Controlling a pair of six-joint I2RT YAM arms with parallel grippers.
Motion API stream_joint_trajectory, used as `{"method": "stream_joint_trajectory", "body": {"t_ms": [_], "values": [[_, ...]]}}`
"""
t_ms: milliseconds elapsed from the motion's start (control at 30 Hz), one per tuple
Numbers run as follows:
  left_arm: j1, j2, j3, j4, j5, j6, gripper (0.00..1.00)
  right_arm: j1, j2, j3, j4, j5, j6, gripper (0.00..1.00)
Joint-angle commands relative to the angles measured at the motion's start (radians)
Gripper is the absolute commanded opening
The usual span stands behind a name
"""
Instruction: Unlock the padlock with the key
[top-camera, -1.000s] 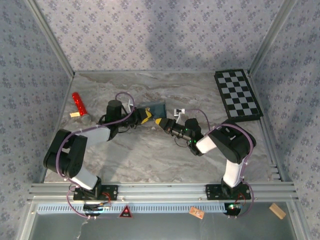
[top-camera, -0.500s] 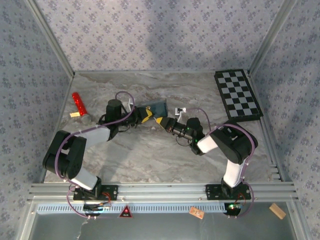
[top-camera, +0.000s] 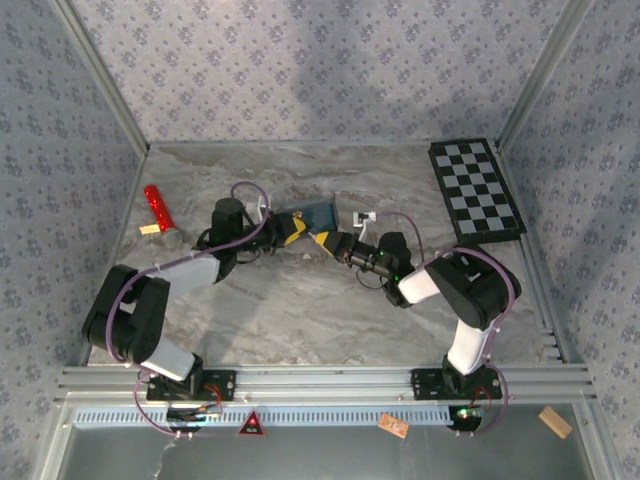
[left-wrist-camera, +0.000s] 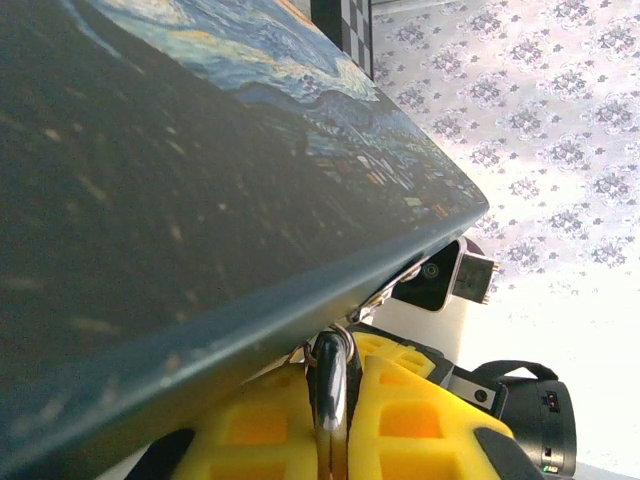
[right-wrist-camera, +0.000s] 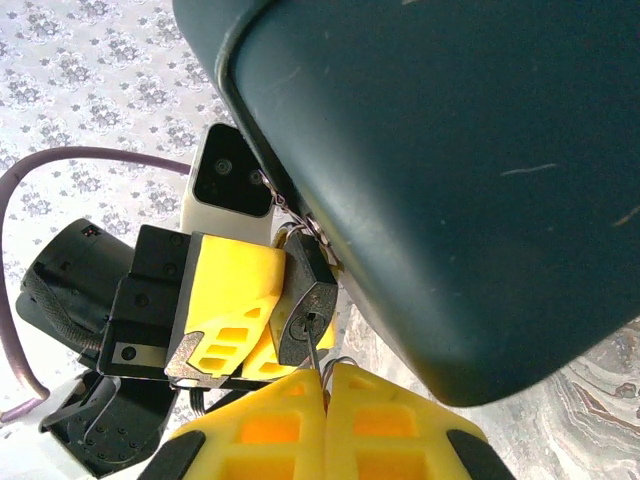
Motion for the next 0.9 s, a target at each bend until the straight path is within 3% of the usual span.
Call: {"method": "stream_joint_trajectory", "body": {"t_ms": [0,233,400,600,867], "values": [[-0.052,-0.060,0.013,0.107,0.181,0.022,0.00,-0.017,0.006,0.037,0.022,0.021,0.034,0.00],[-0.071,-0.059,0.026,0.103,0.199,0.031,0.00,-0.002,-0.019,0.048,0.022,0.016,0.037,0.00],[-0.088,-0.064,0.036,0.123,0.152,0.005,0.00,0.010,-0.005,0.049,0.022,0.034,0.054,0.00],[-0.155,-0.038,0.039,0.258,0.098,-0.085,0.00,0.025,-0.024,0.070,0.022,0.038,0.069,0.00],[-0.156,-0.070,0.066,0.091,0.107,0.023,0.00,-0.013,-0.052,0.035,0.021,0.040,0.069,0.00]]}}
